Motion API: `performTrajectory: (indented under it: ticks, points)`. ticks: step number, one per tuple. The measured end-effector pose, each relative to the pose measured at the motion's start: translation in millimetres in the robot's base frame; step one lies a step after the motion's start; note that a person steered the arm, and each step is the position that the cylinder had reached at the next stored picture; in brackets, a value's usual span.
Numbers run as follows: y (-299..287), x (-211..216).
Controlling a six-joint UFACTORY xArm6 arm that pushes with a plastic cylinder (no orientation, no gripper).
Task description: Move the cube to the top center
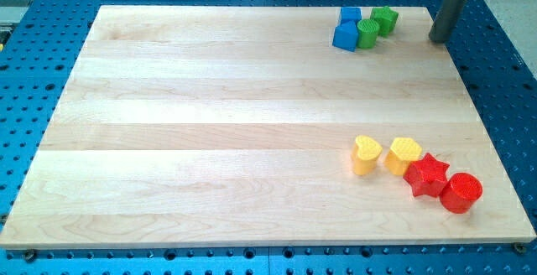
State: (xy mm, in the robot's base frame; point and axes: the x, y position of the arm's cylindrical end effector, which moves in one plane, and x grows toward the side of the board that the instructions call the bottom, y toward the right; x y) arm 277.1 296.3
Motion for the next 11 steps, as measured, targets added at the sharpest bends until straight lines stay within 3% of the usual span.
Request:
performTrajectory:
  ticks: [1,4,5,6,7,9,10,11]
  points:
    - [0,0]
    - [-50,-74]
    - [-88,-74]
    - [-109,-44]
    - [-111,-35]
    - [-196,-33]
    - [-185,-48]
    - [-243,-41]
